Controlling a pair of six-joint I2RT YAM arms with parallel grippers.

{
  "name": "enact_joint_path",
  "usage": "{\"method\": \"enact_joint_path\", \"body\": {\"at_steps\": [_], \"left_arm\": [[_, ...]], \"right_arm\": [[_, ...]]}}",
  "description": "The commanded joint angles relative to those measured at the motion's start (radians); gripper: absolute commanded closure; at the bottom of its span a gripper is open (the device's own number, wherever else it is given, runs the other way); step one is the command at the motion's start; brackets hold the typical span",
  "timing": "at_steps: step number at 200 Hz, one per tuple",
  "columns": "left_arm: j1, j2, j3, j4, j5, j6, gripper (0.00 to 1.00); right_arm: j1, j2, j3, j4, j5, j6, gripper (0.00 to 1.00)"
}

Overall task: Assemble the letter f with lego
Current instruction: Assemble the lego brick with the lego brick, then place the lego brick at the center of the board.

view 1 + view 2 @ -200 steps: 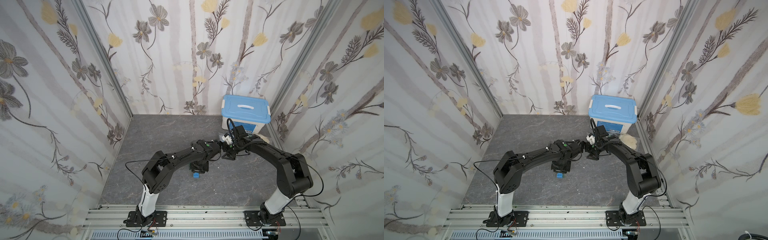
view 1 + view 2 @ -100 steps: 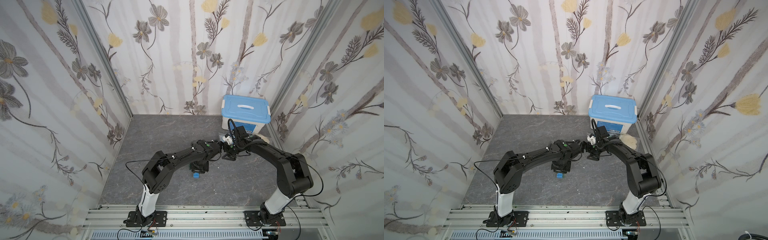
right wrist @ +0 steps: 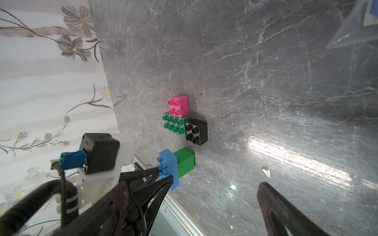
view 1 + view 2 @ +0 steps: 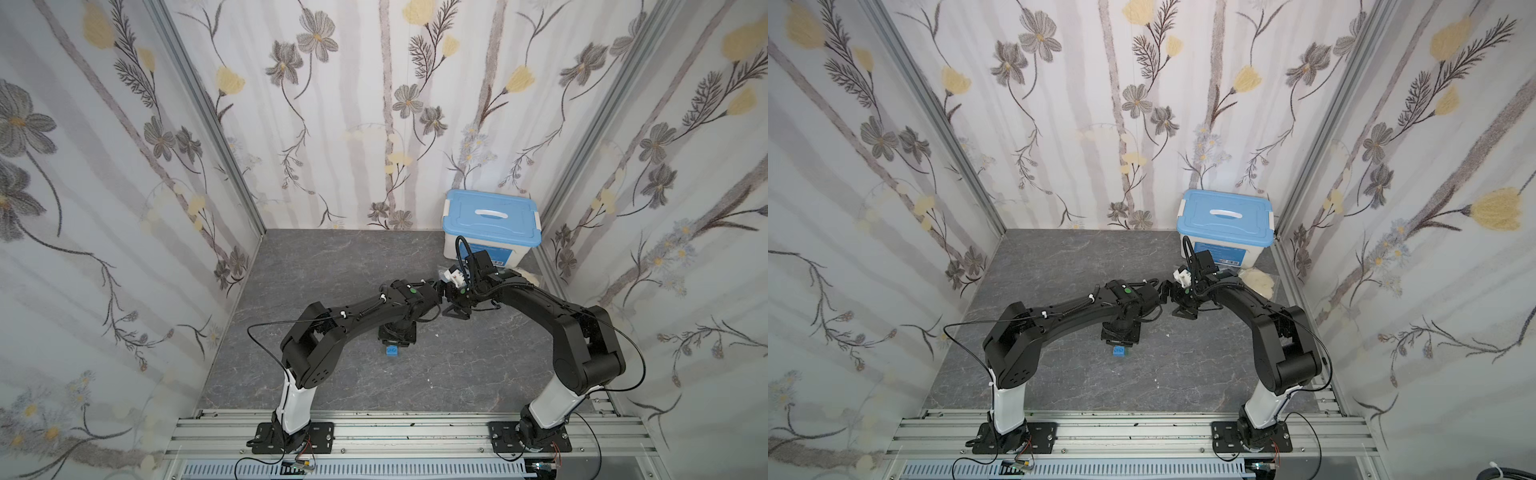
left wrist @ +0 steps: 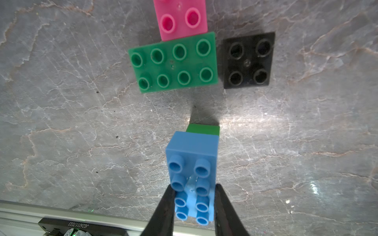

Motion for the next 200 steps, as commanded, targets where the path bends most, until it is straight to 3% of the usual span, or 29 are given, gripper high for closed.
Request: {"method": "enact_joint_path", "body": {"at_steps": [1, 64, 136, 200], "left_arm": [[0.004, 0.025, -0.008, 0.02, 0.017, -0.008, 0.79], [0.006, 0.017, 0.005, 0.01, 0.0, 0.007, 0.67], [0.024, -0.037, -0.044, 0.076, -0.021, 0.158, 0.84], [0.026, -0.08, -0.034, 0.107, -0.029, 0.401, 0.85]], "right_arm": [[0.001, 0.007, 0.014, 0.026, -0.019, 0.002, 0.01], [0.002, 0.016, 0.019, 0.027, -0.025, 0.001, 0.01], [0.0, 0.022, 0.038, 0.009, -0.019, -0.01, 0.01], [-0.037, 0.009, 0.071, -0.054, 0.007, -0.033, 0.01]]}}
